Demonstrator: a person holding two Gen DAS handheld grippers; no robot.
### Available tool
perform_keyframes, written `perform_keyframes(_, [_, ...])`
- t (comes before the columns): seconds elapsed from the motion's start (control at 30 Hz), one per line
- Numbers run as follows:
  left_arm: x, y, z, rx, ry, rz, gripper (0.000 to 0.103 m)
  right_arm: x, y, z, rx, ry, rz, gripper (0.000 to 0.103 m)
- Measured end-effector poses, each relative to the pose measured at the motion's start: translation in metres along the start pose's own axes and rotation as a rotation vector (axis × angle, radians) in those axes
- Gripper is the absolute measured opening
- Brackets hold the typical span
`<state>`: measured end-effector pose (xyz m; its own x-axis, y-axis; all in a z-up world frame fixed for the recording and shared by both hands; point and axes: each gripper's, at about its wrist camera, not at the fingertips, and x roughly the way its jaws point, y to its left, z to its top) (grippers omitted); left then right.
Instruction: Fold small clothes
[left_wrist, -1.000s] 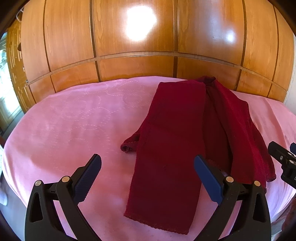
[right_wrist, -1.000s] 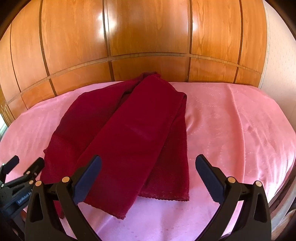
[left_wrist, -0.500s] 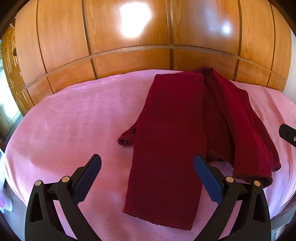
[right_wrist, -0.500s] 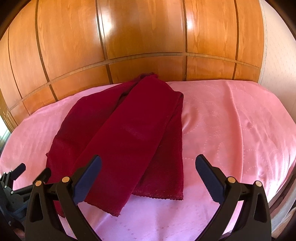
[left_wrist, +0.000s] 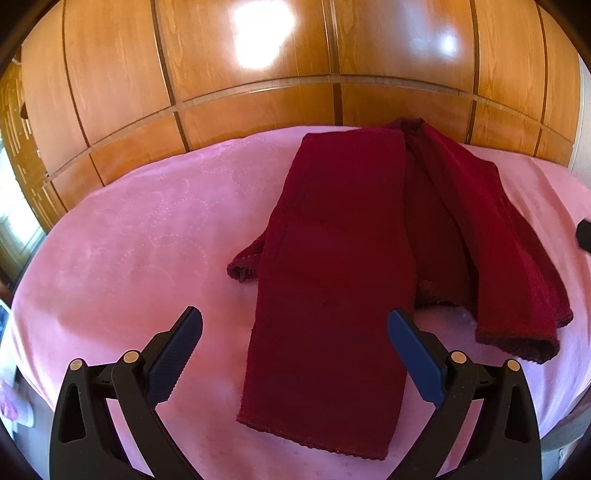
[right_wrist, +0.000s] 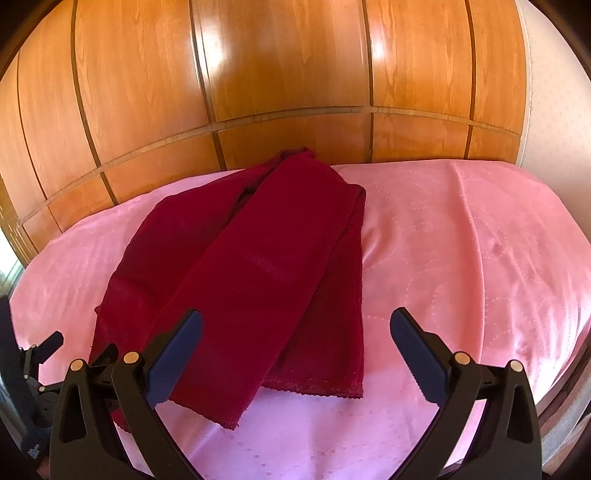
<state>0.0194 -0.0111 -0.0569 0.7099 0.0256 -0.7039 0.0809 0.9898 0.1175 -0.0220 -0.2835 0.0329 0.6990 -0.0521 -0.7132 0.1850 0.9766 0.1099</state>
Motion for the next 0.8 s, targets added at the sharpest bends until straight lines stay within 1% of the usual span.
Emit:
perform_keyframes(0.07, [0.002,0.000,-0.001,-0.001,0.003,-0.001,0.099,0.000,0.000,-0.001,-0.001,0.003,0.005,0.101])
perform_keyframes(0.1, [0.003,-0.001,-0.003,0.002,0.005,0.004,0.097,0.000,0.000,-0.001,-0.003,0.008,0.009,0.101])
perform_keyframes(0.17, [0.005,-0.004,-0.006,0.011,0.015,-0.005,0.086,-0.001,-0.002,-0.002,-0.004,0.010,0.016,0.101])
perform_keyframes(0.23, [0.008,-0.007,-0.010,0.020,0.032,-0.030,0.085,-0.002,-0.002,-0.002,0.000,0.008,0.033,0.101])
perform_keyframes(0.27, [0.009,-0.010,-0.012,0.032,0.037,-0.039,0.081,-0.002,-0.003,-0.003,0.006,0.010,0.046,0.101])
perform_keyframes(0.3, [0.010,-0.012,-0.014,0.043,0.040,-0.041,0.075,0.000,-0.002,-0.004,0.013,0.017,0.061,0.101])
perform_keyframes(0.33, [0.014,-0.018,-0.018,0.075,0.054,-0.044,0.061,0.003,-0.002,-0.005,0.023,0.031,0.086,0.101])
perform_keyframes(0.37, [0.017,-0.021,-0.020,0.087,0.062,-0.049,0.041,0.006,0.000,-0.006,0.027,0.044,0.106,0.101])
perform_keyframes(0.43, [0.023,-0.021,-0.024,0.088,0.086,-0.092,0.024,0.015,0.005,-0.011,0.025,0.082,0.144,0.101])
perform_keyframes(0.47, [0.022,-0.020,-0.023,0.082,0.083,-0.102,0.009,0.018,0.008,-0.014,0.024,0.100,0.167,0.100])
perform_keyframes(0.5, [0.020,-0.018,-0.022,0.079,0.080,-0.112,0.000,0.022,0.011,-0.016,0.023,0.119,0.188,0.100])
perform_keyframes(0.53, [0.018,-0.014,-0.020,0.069,0.077,-0.128,0.000,0.027,0.017,-0.020,0.019,0.145,0.215,0.100])
perform_keyframes(0.57, [0.015,-0.009,-0.018,0.049,0.070,-0.155,0.000,0.030,0.019,-0.023,0.018,0.158,0.223,0.100])
perform_keyframes(0.6, [0.011,-0.004,-0.015,0.030,0.060,-0.184,0.000,0.037,0.023,-0.027,0.030,0.192,0.252,0.100])
perform_keyframes(0.63, [0.006,0.002,-0.012,0.015,0.042,-0.206,0.000,0.041,0.024,-0.029,0.039,0.214,0.275,0.097])
perform_keyframes(0.67, [0.002,0.007,-0.009,0.008,0.027,-0.221,0.000,0.047,0.027,-0.032,0.041,0.247,0.302,0.091])
perform_keyframes(0.7, [-0.001,0.009,-0.007,0.005,0.017,-0.231,0.000,0.053,0.031,-0.035,0.031,0.270,0.312,0.072])
perform_keyframes(0.73, [-0.005,0.015,-0.003,-0.003,0.006,-0.238,0.000,0.059,0.035,-0.037,0.006,0.297,0.296,0.050])
perform_keyframes(0.77, [-0.006,0.018,-0.001,-0.010,0.002,-0.242,0.000,0.061,0.036,-0.039,0.000,0.310,0.303,0.039])
perform_keyframes(0.8, [-0.009,0.024,0.002,-0.024,-0.003,-0.253,0.000,0.060,0.033,-0.040,0.005,0.310,0.316,0.023])
